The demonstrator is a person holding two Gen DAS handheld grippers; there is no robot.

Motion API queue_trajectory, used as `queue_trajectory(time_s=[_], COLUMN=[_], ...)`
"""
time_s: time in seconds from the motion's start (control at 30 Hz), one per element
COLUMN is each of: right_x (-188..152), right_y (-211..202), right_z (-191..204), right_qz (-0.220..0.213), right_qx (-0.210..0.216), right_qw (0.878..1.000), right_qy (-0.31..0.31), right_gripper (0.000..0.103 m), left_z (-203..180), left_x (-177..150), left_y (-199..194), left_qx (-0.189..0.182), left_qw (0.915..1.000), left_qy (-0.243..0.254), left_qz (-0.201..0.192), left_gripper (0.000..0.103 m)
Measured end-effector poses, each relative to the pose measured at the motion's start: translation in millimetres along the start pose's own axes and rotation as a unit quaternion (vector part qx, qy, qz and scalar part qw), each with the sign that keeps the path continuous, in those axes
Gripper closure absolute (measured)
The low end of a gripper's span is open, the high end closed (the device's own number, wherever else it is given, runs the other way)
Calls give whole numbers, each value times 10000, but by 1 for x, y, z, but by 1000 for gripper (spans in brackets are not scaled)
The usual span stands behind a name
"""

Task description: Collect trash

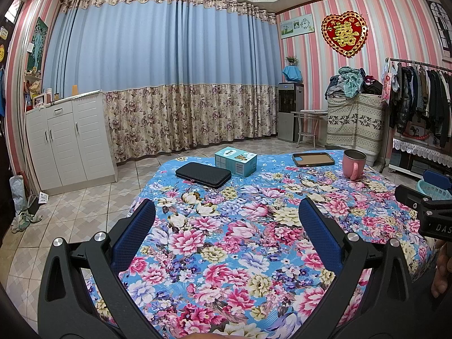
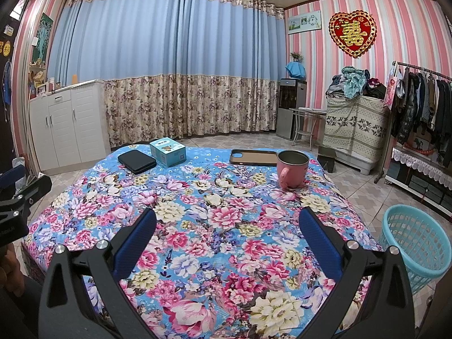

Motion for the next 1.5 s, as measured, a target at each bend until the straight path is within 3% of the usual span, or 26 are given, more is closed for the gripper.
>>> queue_trajectory(time_s=[1.5], right_x=[0], right_y=[0], right_z=[0], right_qz=[18], right_qx=[2], right_qw=[10000], right_qy=[26], right_gripper=[5], left_z=[3], left_x=[1], left_y=[4], left_qx=[25], left_qw=[10000], left_qy=[25], left_qz=[34], left_gripper=[5])
Point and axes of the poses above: each gripper's, at about its wrist camera, not at the fingertips, and y roughly the way its jaws point, z to its left, x to its top, the point moved 2 cm from there along y, roughly the way its jaws point, and after that the axes turned 1 degree about z, right-handed, at the moved point
